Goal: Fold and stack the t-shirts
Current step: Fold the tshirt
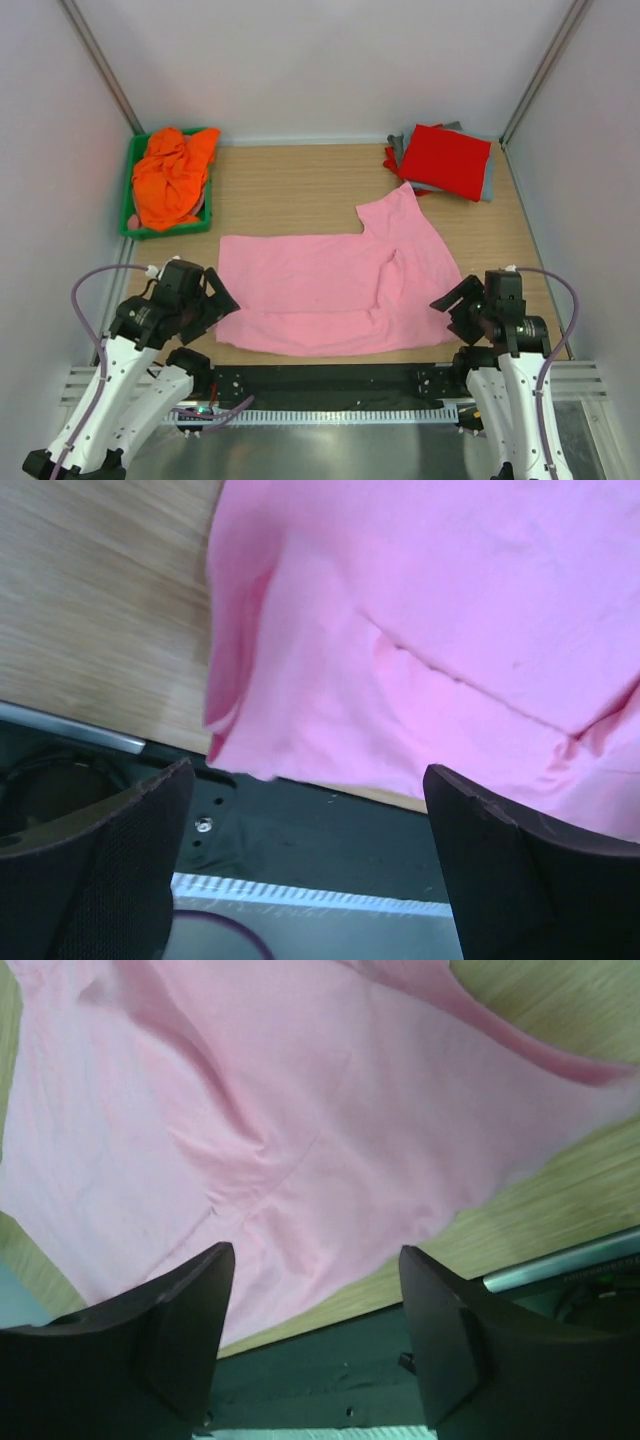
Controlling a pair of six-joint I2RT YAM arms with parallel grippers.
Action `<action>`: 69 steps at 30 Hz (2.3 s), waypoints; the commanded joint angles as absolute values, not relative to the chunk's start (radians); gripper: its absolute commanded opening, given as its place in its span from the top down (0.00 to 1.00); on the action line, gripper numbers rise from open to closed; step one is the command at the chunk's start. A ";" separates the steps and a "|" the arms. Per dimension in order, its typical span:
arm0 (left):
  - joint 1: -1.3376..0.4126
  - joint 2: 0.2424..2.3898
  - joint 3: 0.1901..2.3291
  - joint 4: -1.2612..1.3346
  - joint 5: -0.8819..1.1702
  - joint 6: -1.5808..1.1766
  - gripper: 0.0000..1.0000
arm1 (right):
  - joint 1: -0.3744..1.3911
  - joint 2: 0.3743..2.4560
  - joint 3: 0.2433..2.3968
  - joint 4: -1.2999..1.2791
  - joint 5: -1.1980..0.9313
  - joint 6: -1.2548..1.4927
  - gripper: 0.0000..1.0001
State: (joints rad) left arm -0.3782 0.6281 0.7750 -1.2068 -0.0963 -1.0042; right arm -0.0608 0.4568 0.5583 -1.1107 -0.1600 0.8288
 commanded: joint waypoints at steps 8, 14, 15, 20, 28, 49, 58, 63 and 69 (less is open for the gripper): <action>-0.374 0.702 0.980 -1.191 -0.262 -0.712 0.00 | -0.060 0.722 0.828 -0.812 -0.195 0.643 0.19; -0.371 0.794 0.942 -0.984 -0.114 -0.612 0.00 | -0.055 1.245 1.067 -0.563 -0.195 0.551 0.21; -0.371 0.799 0.931 -0.961 -0.080 -0.606 0.00 | -0.049 1.375 1.113 -0.536 -0.187 0.519 0.23; -0.362 0.788 0.893 -0.888 -0.067 -0.598 0.00 | -0.017 1.713 1.418 -0.525 -0.152 0.413 0.30; -0.334 0.778 0.882 -0.873 -0.057 -0.597 0.00 | 0.072 2.066 1.818 -0.624 -0.046 0.287 0.28; -0.308 0.799 0.877 -0.868 -0.040 -0.595 0.00 | 0.153 2.175 1.819 -0.609 0.094 0.250 0.72; -0.307 0.798 0.873 -0.868 -0.049 -0.603 0.00 | 0.158 2.091 1.741 -0.607 0.086 0.258 0.99; -0.305 0.830 0.870 -0.858 -0.066 -0.604 0.00 | 0.178 1.978 1.669 -0.606 0.095 0.261 0.99; -0.304 1.048 0.939 -0.818 -0.149 -0.594 0.03 | 0.212 1.780 1.548 -0.629 0.166 0.265 0.99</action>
